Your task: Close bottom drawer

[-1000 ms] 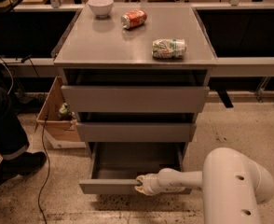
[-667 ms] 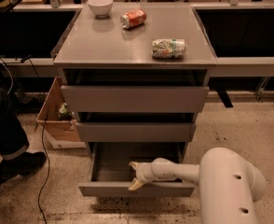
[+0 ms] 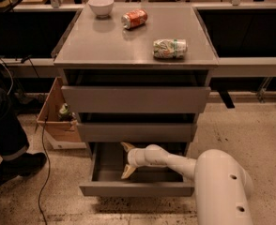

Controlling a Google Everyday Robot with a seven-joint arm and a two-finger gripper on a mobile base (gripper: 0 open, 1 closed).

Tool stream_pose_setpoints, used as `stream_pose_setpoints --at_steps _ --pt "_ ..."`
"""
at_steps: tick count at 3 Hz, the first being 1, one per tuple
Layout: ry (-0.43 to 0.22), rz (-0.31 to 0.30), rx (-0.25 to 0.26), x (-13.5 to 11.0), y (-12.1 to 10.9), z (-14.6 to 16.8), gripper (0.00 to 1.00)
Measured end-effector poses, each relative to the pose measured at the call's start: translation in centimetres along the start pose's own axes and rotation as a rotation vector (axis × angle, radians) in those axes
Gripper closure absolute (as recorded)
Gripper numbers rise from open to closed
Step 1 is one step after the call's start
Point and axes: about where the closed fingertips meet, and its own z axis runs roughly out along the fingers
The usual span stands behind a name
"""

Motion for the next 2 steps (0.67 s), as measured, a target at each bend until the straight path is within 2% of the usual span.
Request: stream_pose_setpoints --at_steps 1,2 --pt "0.002 0.012 -0.016 -0.05 0.04 -0.09 0.03" --pt "0.002 0.012 -0.016 -0.07 0.09 -0.11 0.25"
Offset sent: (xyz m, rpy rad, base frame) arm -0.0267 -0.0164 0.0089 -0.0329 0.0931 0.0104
